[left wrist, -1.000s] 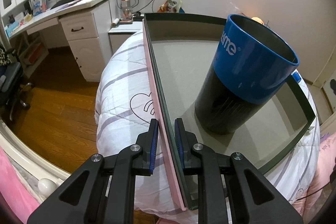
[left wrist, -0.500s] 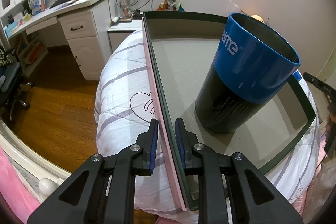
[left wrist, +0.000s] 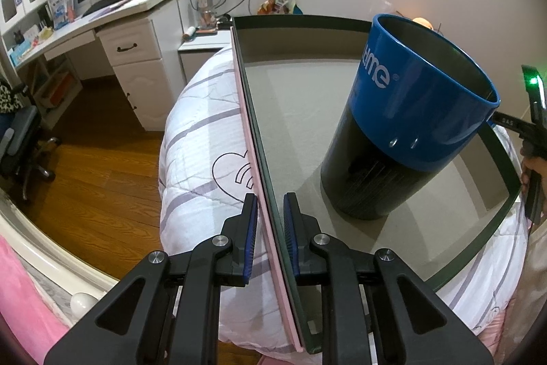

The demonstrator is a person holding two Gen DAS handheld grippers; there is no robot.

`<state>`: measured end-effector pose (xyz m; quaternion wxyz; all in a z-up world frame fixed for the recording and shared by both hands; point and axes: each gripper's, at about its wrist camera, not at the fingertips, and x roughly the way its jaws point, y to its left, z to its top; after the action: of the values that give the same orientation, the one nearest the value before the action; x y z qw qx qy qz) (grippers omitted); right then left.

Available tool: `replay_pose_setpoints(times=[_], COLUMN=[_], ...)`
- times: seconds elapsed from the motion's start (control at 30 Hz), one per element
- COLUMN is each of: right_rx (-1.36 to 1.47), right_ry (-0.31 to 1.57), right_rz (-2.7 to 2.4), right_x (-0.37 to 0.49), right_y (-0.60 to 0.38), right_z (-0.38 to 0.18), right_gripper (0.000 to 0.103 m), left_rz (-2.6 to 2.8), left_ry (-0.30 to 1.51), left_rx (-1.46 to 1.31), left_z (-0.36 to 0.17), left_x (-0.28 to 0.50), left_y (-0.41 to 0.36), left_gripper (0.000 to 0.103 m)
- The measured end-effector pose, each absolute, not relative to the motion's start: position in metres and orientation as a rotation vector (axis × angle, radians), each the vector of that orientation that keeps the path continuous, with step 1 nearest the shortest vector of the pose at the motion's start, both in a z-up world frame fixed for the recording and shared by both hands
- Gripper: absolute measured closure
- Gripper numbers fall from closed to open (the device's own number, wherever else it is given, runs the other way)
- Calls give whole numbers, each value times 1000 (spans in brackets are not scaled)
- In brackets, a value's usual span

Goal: Organize rigid objects
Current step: 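Grasp the clear tube by its blue cap with the right gripper, then carry the clear tube into the tray box and release it with the right gripper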

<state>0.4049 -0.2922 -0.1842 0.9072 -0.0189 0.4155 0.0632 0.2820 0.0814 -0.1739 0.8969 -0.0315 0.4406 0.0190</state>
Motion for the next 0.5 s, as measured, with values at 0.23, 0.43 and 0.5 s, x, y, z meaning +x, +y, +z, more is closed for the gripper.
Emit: replay_pose_setpoints(times=[0.23,0.43,0.5], right_rx=[-63,-60,-61], right_ry=[860,857,843], right_rz=[147,147,136], right_x=[402,387,378], right_y=[-286,-279,-277], right_z=[-182,-176,-173], right_gripper=[77,77,77], left_rz=[41,40,40], left_ry=[914,915,916], left_rx=[-62,-63,-66], left_z=[-174,-174,-174], left_x=[282,282,282], left_y=[80,80,80], left_gripper=[88,88,88])
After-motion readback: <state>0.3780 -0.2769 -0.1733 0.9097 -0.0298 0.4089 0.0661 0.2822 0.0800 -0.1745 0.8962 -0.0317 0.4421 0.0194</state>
